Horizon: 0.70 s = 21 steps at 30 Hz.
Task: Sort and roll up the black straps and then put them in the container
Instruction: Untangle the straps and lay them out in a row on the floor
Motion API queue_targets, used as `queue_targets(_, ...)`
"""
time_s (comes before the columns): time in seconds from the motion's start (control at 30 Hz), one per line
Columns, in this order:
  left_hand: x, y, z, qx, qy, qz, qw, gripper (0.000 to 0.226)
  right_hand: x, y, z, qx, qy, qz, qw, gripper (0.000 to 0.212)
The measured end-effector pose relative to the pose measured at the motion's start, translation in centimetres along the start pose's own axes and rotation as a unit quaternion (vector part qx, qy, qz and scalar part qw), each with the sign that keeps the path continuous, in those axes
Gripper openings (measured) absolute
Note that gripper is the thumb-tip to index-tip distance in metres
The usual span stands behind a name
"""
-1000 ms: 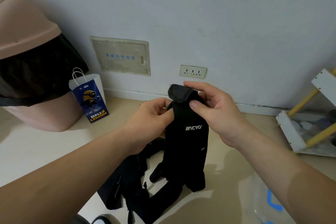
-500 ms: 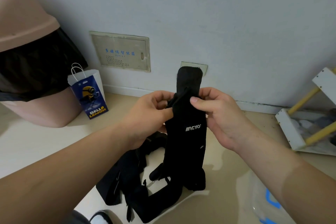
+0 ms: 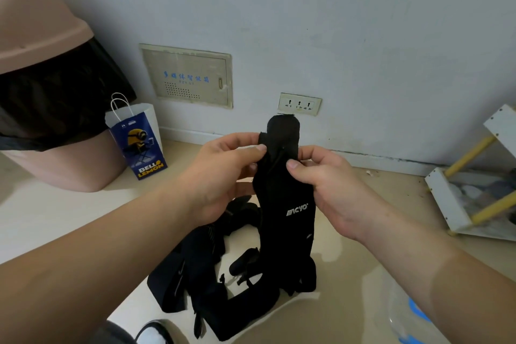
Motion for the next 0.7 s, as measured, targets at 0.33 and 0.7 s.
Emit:
queue_targets(0.33, -1.0, 1.4, -0.4, 0.051, 0.067, 0.016, 0.996, 0.032, 1.0, -0.1, 0.5, -0.018, -0.025, -0.016, 0.999, 0.008)
queue_targets(0.7, -0.8, 2.0, 0.2, 0.064, 0.075, 0.019, 0.995, 0.030, 2.2, -0.5, 1.0, -0.014, -0.086, -0.035, 0.996, 0.013)
Point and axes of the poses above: each hand's wrist, its own z-axis away from the middle knuckle, its own x-axis out of the palm, y = z × x, the point moved 9 cm from there along -z, towards the middle knuckle, and after that the axes turned 6 degrees about z, right-handed, at the moved point
